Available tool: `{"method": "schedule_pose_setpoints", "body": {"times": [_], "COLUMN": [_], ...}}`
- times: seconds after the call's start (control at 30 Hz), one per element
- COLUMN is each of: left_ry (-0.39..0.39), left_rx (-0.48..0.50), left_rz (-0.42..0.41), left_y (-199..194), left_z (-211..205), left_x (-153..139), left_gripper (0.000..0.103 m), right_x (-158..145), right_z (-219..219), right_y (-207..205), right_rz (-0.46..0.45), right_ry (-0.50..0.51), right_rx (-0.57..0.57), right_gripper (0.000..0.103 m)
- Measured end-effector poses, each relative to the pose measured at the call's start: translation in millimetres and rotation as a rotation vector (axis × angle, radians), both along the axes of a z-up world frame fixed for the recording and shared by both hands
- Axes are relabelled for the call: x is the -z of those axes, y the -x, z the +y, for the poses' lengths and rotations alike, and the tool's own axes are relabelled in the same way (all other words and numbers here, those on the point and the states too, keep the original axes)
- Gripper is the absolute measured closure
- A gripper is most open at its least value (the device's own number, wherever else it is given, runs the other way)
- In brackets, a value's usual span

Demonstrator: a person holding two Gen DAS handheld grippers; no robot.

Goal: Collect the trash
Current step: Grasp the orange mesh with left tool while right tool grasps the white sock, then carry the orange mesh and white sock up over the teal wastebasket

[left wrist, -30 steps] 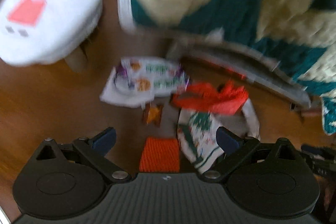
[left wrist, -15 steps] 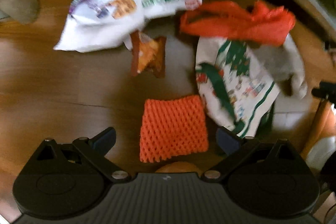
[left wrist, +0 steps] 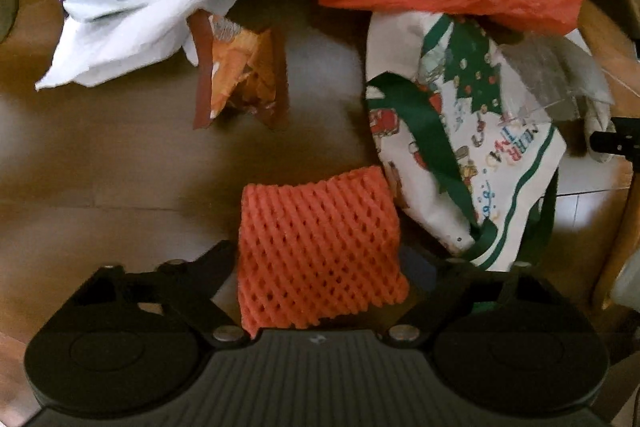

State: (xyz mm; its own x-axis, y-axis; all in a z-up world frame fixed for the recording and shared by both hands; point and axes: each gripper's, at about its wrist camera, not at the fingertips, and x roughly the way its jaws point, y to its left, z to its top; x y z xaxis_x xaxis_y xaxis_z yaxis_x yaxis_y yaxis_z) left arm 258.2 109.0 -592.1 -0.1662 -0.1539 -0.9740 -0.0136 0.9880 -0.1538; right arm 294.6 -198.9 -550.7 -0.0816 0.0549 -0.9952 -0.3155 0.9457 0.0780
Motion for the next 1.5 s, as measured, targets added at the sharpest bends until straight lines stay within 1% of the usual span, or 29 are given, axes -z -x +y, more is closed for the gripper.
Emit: {"method": "schedule_pose_setpoints", "body": {"times": [0.03, 0.1, 0.13, 0.17, 0.2, 0.23, 0.27, 0.3, 0.33, 0.37, 0.43, 0.53, 0.6, 0.7, 0.83, 0.9, 1.03, 1.2, 1.3, 1.5], "left_ry": [-0.001, -0.009, -0.016, -0.023, -0.026, -0.023, -0.009, 0.012, 0.018, 0.016, 0.029, 0.051, 0.061, 0.071, 0.081, 0.095, 0.119, 0.115, 0.077, 0.085], "left_rx": [-0.006, -0.007, -0.004, 0.001, 0.008, 0.010, 0.005, -0.006, -0.011, -0.003, 0.013, -0.010, -0.031, -0.048, -0.037, -0.025, 0.012, 0.064, 0.072, 0.041], "left_rz": [0.008, 0.001, -0.002, -0.010, -0.019, -0.027, -0.029, -0.025, -0.025, -0.029, -0.026, -0.040, -0.059, -0.095, -0.161, -0.204, -0.295, -0.430, -0.510, -0.655], "left_y": [0, 0, 1, 4, 4, 3, 3, 3, 3, 3, 4, 2, -1, -6, -15, -21, -22, -22, -20, -2], "left_z": [0, 1, 0, -1, -2, -4, -6, -7, -9, -12, -16, -15, -6, 3, 9, 12, -1, -7, -11, -15], "left_x": [3, 5, 4, 5, 3, 1, 0, -3, -6, -7, -12, -24, -39, -64, -109, -134, -183, -268, -321, -416], "left_gripper": [0.028, 0.029, 0.032, 0.037, 0.040, 0.050, 0.063, 0.068, 0.074, 0.080, 0.084, 0.085, 0.085, 0.085, 0.085, 0.085, 0.085, 0.085, 0.085, 0.085], "right_x": [1, 2, 2, 3, 2, 1, -1, -1, -1, -2, -6, -20, -32, -59, -106, -136, -197, -276, -318, -399], "right_z": [1, 3, 4, 6, 7, 10, 6, 7, 10, 11, 10, 3, 0, -8, -12, -11, -9, -5, -3, -2], "right_y": [0, 0, 1, 0, 1, 1, 2, 2, 3, 3, 4, 6, 10, 13, 18, 22, 23, 33, 43, 72], "right_rz": [-0.002, -0.010, -0.012, -0.017, -0.023, -0.026, -0.026, -0.030, -0.032, -0.032, -0.035, -0.053, -0.071, -0.103, -0.159, -0.195, -0.276, -0.387, -0.453, -0.580], "right_ry": [-0.001, 0.001, 0.001, 0.005, 0.009, 0.010, 0.011, 0.016, 0.024, 0.024, 0.018, 0.018, 0.028, 0.024, -0.007, -0.036, -0.098, -0.177, -0.220, -0.305], "right_rx": [-0.001, -0.008, -0.011, -0.015, -0.017, -0.019, -0.021, -0.025, -0.025, -0.018, -0.008, 0.022, 0.038, 0.077, 0.107, 0.110, 0.126, 0.126, 0.118, 0.091], "right_gripper": [0.055, 0.055, 0.055, 0.056, 0.057, 0.057, 0.060, 0.075, 0.080, 0.081, 0.082, 0.084, 0.084, 0.084, 0.084, 0.084, 0.084, 0.084, 0.084, 0.084]}}
